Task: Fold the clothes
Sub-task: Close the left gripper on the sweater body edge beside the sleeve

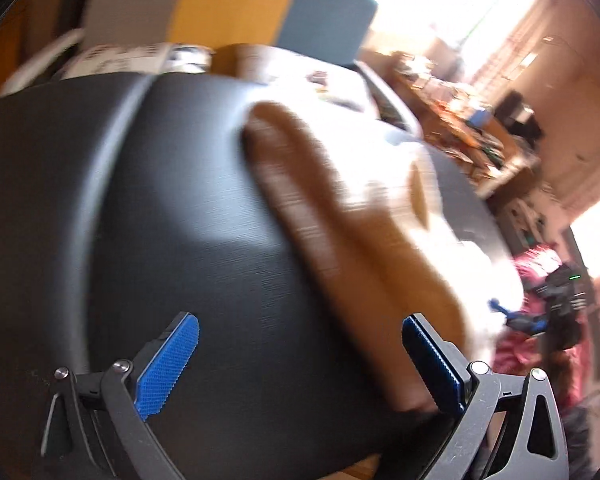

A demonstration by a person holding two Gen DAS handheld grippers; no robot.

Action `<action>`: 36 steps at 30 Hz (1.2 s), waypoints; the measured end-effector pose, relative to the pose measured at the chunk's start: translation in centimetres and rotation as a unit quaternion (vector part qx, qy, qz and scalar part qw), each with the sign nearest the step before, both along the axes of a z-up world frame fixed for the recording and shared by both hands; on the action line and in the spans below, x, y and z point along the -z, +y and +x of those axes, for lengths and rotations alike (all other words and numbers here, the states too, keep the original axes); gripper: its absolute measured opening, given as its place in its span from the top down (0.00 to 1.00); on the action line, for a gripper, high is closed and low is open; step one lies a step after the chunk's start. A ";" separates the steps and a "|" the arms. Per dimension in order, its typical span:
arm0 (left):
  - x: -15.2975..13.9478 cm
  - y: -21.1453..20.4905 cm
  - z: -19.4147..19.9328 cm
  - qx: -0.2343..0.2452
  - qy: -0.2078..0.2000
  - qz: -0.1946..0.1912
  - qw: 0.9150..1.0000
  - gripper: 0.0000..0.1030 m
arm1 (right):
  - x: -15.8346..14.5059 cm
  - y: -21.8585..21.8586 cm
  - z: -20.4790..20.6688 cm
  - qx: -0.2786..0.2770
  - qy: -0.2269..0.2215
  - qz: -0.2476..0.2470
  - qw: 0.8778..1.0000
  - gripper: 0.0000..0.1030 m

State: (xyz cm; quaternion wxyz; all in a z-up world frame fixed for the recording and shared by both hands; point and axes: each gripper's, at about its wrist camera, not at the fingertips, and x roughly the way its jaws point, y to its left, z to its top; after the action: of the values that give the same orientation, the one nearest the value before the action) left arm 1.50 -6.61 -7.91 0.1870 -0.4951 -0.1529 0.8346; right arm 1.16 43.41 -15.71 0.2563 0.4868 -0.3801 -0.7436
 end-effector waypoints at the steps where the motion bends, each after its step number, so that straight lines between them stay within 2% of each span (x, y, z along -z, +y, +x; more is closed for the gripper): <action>1: -0.6 1.5 -0.6 0.013 0.001 0.011 1.000 0.00 | 0.4 0.5 0.2 -0.007 -0.010 -0.009 1.000 0.10; 5: -2.4 8.2 -3.7 0.080 -0.014 0.052 0.995 0.00 | 1.6 0.9 1.6 -0.016 -0.009 -0.083 0.996 0.09; 7: -2.9 11.2 -4.3 0.106 -0.023 0.039 0.993 0.00 | 2.1 1.0 2.3 -0.020 -0.006 -0.121 0.992 0.09; 9: -3.4 14.0 -4.8 0.130 -0.024 0.021 0.991 0.00 | 1.4 0.1 2.8 -0.047 0.010 -0.146 0.988 0.09; 11: -3.5 16.1 -5.3 0.140 -0.025 0.009 0.990 0.00 | 0.9 -1.3 3.1 -0.070 0.016 -0.144 0.987 0.09; 15: -3.5 19.4 -7.0 0.146 -0.060 0.059 0.986 0.00 | 1.4 -3.7 3.6 -0.084 0.010 -0.056 0.995 0.09; 17: -3.5 21.8 -8.0 0.155 -0.077 0.055 0.983 0.00 | 0.9 -4.2 3.7 -0.080 0.018 -0.042 0.996 0.09; 20: -2.3 25.1 -8.4 0.176 -0.091 0.023 0.980 0.00 | -0.5 -6.1 3.7 -0.109 0.043 0.000 0.993 0.07; 21: -1.6 26.0 -8.7 0.181 -0.107 0.015 0.977 0.00 | -0.7 -6.6 3.9 -0.119 0.049 0.027 0.991 0.07; 23: -0.4 27.0 -9.4 0.180 -0.139 0.024 0.974 0.01 | -0.8 -7.7 4.2 -0.132 0.056 0.102 0.984 0.07; 25: 0.5 28.1 -9.9 0.176 -0.168 0.027 0.970 0.04 | -0.9 -9.1 4.8 -0.151 0.080 0.151 0.974 0.05; 28: 1.0 29.4 -10.2 0.178 -0.185 0.019 0.966 0.06 | -0.9 -10.5 5.3 -0.175 0.102 0.202 0.958 0.03; 30: 1.3 30.0 -9.8 0.179 -0.174 -0.006 0.968 0.21 | -0.9 -10.7 5.3 -0.180 0.107 0.213 0.954 0.03; 31: 1.6 30.3 -9.5 0.183 -0.171 -0.025 0.968 0.44 | -0.8 -10.5 5.3 -0.178 0.108 0.208 0.956 0.03; 32: 2.1 30.5 -9.4 0.188 -0.176 -0.043 0.965 0.58 | -0.7 -10.2 5.2 -0.176 0.108 0.200 0.958 0.03; 33: 2.7 30.7 -9.2 0.190 -0.183 -0.052 0.963 0.61 | -0.6 -9.9 5.1 -0.174 0.109 0.192 0.960 0.03; 34: 3.1 30.6 -9.1 0.187 -0.188 -0.062 0.962 0.68 | -0.6 -9.6 5.0 -0.171 0.108 0.183 0.962 0.03; 36: 4.1 30.4 -9.0 0.178 -0.204 -0.085 0.959 0.69 | -0.4 -8.9 4.7 -0.162 0.104 0.164 0.968 0.03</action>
State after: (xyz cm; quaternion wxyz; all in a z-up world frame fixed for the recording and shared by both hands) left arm -7.47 23.76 -12.04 0.2544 -0.6882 -0.0257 0.6790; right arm 5.86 34.49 -15.32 0.3277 0.4974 -0.1402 -0.7909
